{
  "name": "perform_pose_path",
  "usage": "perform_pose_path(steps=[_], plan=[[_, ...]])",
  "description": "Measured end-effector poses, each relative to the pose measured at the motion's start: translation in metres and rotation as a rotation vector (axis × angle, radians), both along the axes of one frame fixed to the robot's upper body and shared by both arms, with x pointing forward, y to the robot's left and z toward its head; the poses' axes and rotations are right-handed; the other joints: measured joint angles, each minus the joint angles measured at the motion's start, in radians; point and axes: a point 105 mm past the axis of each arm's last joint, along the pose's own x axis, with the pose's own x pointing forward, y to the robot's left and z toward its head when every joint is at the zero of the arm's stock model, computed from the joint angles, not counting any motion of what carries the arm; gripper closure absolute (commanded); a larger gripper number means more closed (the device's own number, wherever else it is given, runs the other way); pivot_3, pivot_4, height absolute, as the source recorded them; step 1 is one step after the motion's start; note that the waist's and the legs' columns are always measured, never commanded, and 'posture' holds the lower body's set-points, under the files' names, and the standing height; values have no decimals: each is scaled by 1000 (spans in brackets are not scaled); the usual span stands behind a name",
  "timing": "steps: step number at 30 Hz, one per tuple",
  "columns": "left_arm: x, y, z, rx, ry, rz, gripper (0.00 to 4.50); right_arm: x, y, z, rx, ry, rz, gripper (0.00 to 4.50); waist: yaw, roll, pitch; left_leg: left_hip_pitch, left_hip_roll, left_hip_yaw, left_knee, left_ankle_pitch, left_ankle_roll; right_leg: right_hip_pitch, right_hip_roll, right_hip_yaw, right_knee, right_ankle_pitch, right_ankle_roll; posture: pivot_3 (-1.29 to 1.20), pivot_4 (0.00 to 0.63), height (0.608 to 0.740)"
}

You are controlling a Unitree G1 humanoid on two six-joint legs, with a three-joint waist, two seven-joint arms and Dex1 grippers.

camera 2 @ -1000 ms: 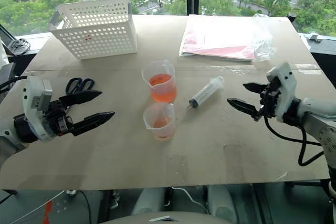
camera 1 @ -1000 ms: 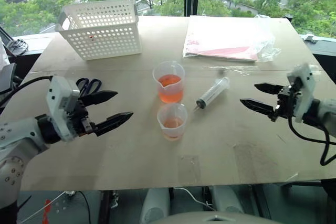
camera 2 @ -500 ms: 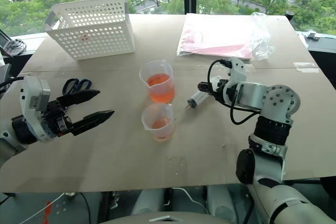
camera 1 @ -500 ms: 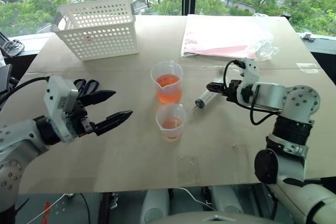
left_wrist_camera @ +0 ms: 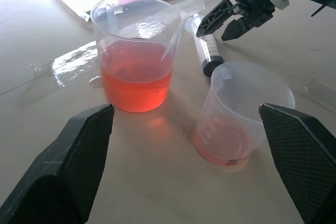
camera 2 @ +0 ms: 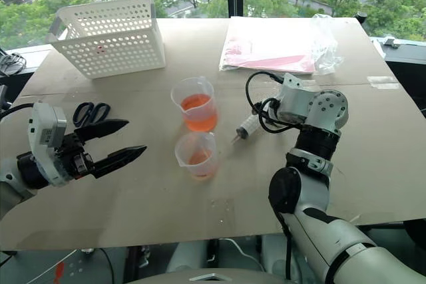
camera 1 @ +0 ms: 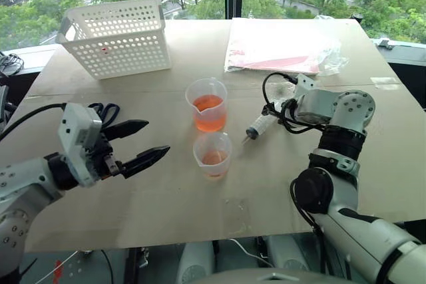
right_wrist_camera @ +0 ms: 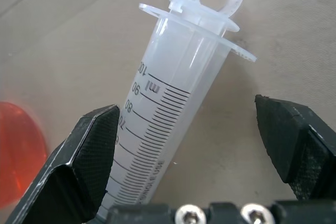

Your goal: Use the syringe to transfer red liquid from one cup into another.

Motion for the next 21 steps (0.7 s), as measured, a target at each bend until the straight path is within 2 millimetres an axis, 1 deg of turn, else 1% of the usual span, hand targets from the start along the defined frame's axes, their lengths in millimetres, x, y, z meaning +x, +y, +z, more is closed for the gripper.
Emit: perform_pose_path(steps=[1,3,4,6,7,10,12,15,16,18,19,20,21], plan=[[-1,0,-1,-4,4,2,0,1,3,0,-9,3,12,590,-1,0,0,0,0,0,0,0,0,0,0,0,0,0,0,0,150,740],[-2,-1,-3,-13,9,2,0,0,13,-3,-30,11,69,1307,-2,0,0,1,0,0,-1,0,0,0,1,0,0,0,0,0,150,740],[-3,-2,-4,-12,9,3,0,0,16,-4,-41,9,88,1853,-2,0,0,1,1,0,-1,0,0,0,1,0,0,0,0,0,150,740],[-4,-3,-4,-20,6,4,0,-1,25,-3,-46,-6,153,2772,-3,0,0,1,1,0,-2,0,0,0,1,0,0,0,0,0,150,740],[-4,-4,-4,-23,5,5,0,-2,29,-3,-53,-14,180,3071,-3,0,0,1,1,0,-2,0,0,0,1,0,0,0,0,0,150,740],[-6,-3,-6,-27,6,10,0,-2,28,-4,-52,-32,223,3084,-2,-1,-1,1,2,0,-2,0,0,0,0,0,0,0,0,0,150,740],[-6,-3,-6,-28,4,14,0,-3,26,-5,-57,-48,257,3085,-1,-1,-1,1,3,0,-2,0,0,0,0,0,0,-2,-3,0,150,740],[-5,-3,-6,-34,-4,23,0,-7,20,-1,-85,-110,374,3087,5,0,0,0,3,0,-2,0,0,0,0,0,-1,-2,-3,0,150,740],[-5,-3,-6,-37,-8,25,0,-11,13,4,-101,-152,429,3087,8,0,0,0,2,0,-2,0,0,0,-1,-1,-1,-2,-3,0,150,740],[-5,-3,-6,-38,-15,31,0,-15,0,13,-136,-226,485,3087,8,0,0,-1,2,0,-2,0,0,0,-1,0,-2,-2,-3,0,150,740],[-5,-3,-6,-40,-18,33,0,-17,-5,22,-137,-305,515,3087,7,0,0,-1,2,0,-2,0,0,-1,-1,0,-3,-2,-3,0,150,740],[-5,-2,-6,-44,-19,38,0,-21,-6,40,-90,-433,567,3088,4,0,0,-1,2,0,-3,0,0,-1,0,0,-3,-2,-2,0,150,740],[-5,-2,-7,-46,-19,43,0,-23,-4,49,-67,-482,590,3088,1,0,0,-1,2,1,-3,0,0,-2,0,1,-3,-1,0,0,150,740]])
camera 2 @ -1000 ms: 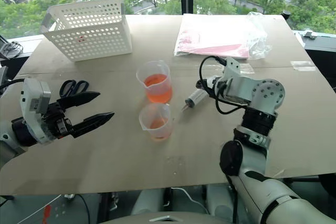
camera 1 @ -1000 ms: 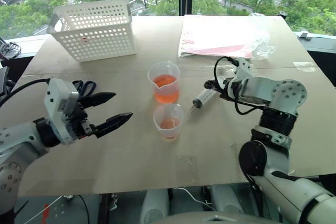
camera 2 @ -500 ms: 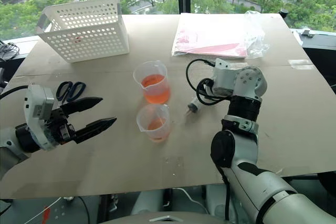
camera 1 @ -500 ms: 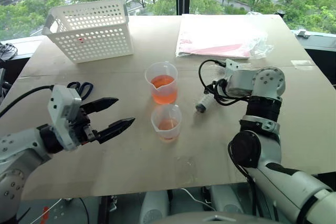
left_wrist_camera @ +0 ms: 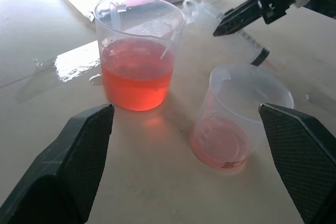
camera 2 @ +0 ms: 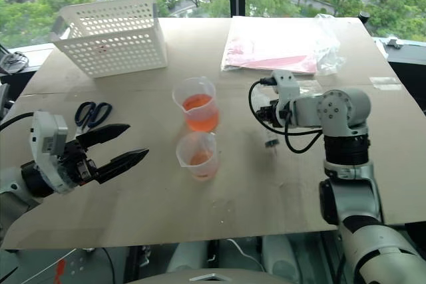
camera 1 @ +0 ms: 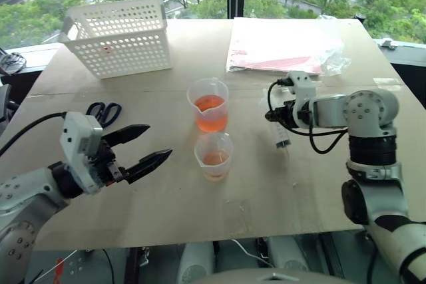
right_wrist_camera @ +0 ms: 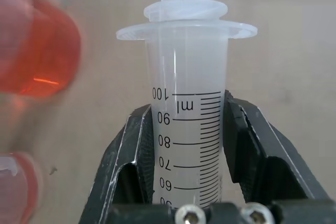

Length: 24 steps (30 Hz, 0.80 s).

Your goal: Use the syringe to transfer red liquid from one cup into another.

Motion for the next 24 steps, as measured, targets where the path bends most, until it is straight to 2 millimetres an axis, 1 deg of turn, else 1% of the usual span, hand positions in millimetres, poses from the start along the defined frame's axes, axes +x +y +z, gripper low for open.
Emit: perform_pose_path(steps=[2,3,6,7,9,11,13,15,18,20,21,24], plan=[[0,0,1,-2,-12,5,0,-14,13,34,129,-130,162,3088,-6,0,0,1,2,0,-1,0,0,-1,3,2,1,0,0,0,150,740],[1,0,1,-5,-17,9,0,-21,21,54,196,-205,242,3088,-7,0,0,2,2,0,-1,0,0,-1,4,2,2,0,0,0,150,740],[4,3,5,-3,-45,24,0,-36,44,108,383,-425,383,3088,-7,0,0,3,5,1,-2,0,0,-1,9,0,3,0,-1,0,150,740],[7,5,7,-6,-59,38,0,-40,51,121,443,-498,415,3088,-3,0,0,3,5,0,-2,0,0,-1,9,0,3,0,-2,0,150,740],[17,13,15,-28,-97,87,0,-43,66,134,518,-607,442,3090,1,0,0,3,6,0,-2,0,0,-1,10,-1,4,1,-3,0,150,740],[29,23,26,-39,-150,155,0,-37,82,138,581,-682,424,3090,4,0,0,3,5,0,-1,1,-1,-1,10,-1,5,1,-3,0,150,740],[39,30,36,-48,-191,209,0,-32,96,137,636,-727,404,3091,5,-1,-1,2,5,1,0,1,-1,-1,8,0,4,1,-3,0,150,740],[50,36,50,-50,-229,258,0,-23,105,134,697,-782,345,3091,6,-3,-1,1,4,1,0,1,-2,-1,6,0,4,1,-3,0,150,740],[61,36,70,-12,-263,290,0,-14,121,118,693,-813,318,3093,6,-3,-1,0,3,1,0,1,-2,-1,1,0,3,2,-3,0,150,740],[68,36,78,3,-264,306,0,-11,124,113,677,-843,308,3094,8,-3,-1,0,2,0,0,1,-2,-1,0,-1,3,2,-3,0,150,740],[73,36,86,8,-276,316,0,-9,126,107,655,-864,302,3095,9,-4,-1,0,2,1,0,1,-2,-1,-1,-2,3,2,-3,0,150,740],[83,31,110,20,-321,315,0,-4,133,79,583,-868,292,3096,9,-5,-1,0,-1,1,0,2,-3,-1,0,-4,3,2,-3,0,150,740]])
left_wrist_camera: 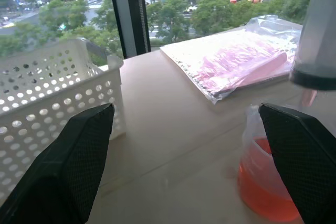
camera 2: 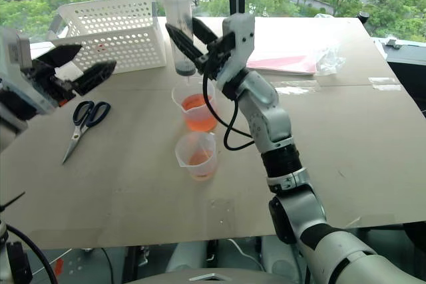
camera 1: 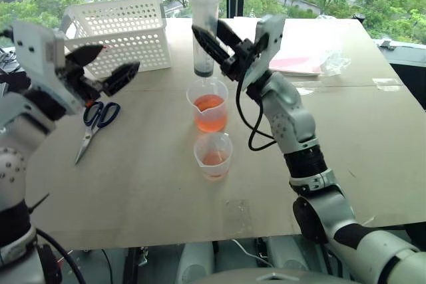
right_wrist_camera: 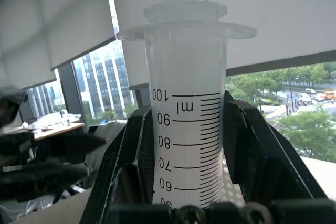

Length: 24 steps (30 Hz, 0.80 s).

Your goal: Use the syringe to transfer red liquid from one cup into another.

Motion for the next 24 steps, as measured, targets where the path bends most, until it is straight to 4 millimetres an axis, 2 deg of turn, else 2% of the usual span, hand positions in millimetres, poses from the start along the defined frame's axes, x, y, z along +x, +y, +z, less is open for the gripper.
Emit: perform_pose_path(steps=[2,4,11,16,20,24], plan=[[2,-11,21,18,-48,-49,0,4,9,-29,-79,18,-14,3096,-3,0,1,0,0,0,0,1,-1,0,1,0,1,0,0,0,150,740],[2,-18,27,41,-55,-87,0,7,11,-43,-113,32,-22,3096,-9,1,2,1,0,0,-1,1,-1,0,1,2,1,0,0,0,150,740],[14,-34,32,115,7,-255,0,6,16,-56,-162,-6,-13,3096,-7,0,2,1,2,-1,-1,2,-2,-1,4,1,2,0,0,0,150,740],[28,-39,21,181,74,-311,0,6,17,-64,-187,-9,1,3096,-6,-1,2,1,2,0,-1,2,-2,0,4,2,3,0,0,0,150,740],[34,-51,20,222,61,-352,0,3,19,-64,-191,-19,28,3096,-6,-1,2,1,2,0,-1,2,-2,0,4,2,3,0,0,0,150,740],[44,-55,11,233,82,-363,0,1,20,-64,-194,-26,50,3097,-6,-1,2,1,2,-1,-1,2,-2,-1,5,1,3,0,0,0,150,740]])
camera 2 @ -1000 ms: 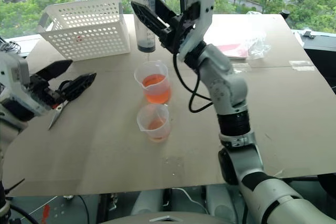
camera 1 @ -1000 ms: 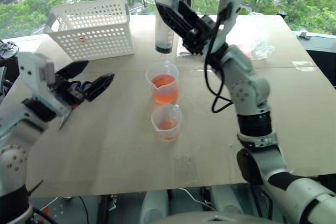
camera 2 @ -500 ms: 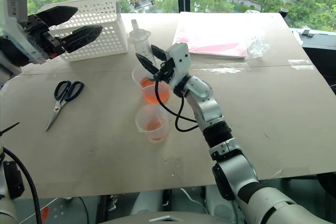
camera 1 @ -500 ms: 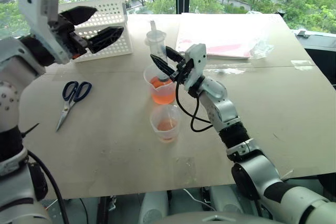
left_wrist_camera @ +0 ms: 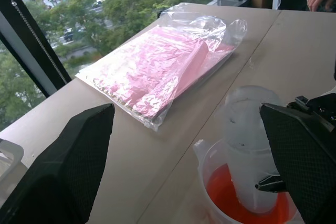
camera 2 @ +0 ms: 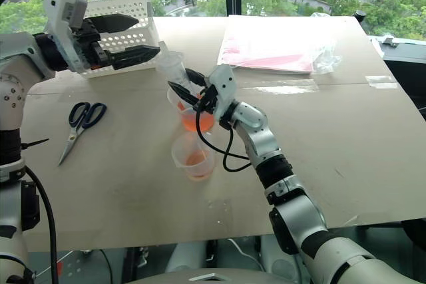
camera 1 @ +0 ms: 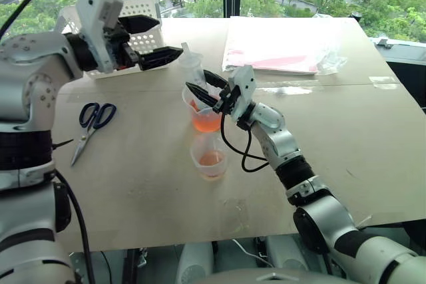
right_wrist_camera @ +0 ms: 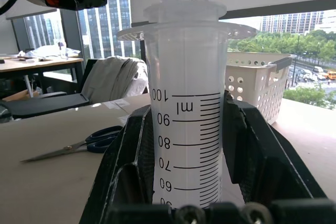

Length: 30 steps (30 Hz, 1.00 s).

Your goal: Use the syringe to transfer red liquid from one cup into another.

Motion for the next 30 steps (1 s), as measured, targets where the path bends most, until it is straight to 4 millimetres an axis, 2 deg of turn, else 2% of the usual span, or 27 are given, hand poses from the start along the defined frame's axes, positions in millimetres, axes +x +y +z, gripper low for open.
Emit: perform_pose_path(steps=[4,6,8,12,15,30], plan=[[6,-8,-3,33,-20,-24,0,-2,1,0,-2,-2,22,3097,1,0,0,0,0,1,1,0,0,0,0,1,0,0,0,0,150,740],[9,-12,-1,31,-35,-38,507,-2,0,0,5,3,24,3099,0,0,0,0,0,1,2,0,0,0,0,1,1,0,0,0,150,740],[10,-18,-1,32,-45,-66,1283,-2,0,1,12,3,29,3108,1,0,0,0,0,0,2,0,0,0,0,0,1,0,0,0,150,740],[10,-26,-4,48,-40,-121,3311,-1,-1,2,22,11,27,3111,0,0,0,0,0,0,2,0,0,0,0,1,1,0,0,0,150,740],[9,-31,-7,54,-32,-151,4500,1,-3,3,25,26,20,3112,0,0,0,0,0,0,2,0,0,0,0,1,1,0,0,0,150,740],[13,-30,-4,44,-34,-145,4500,2,-1,5,23,65,35,3113,0,0,0,0,0,0,4,0,0,0,0,1,3,0,0,0,150,740]])
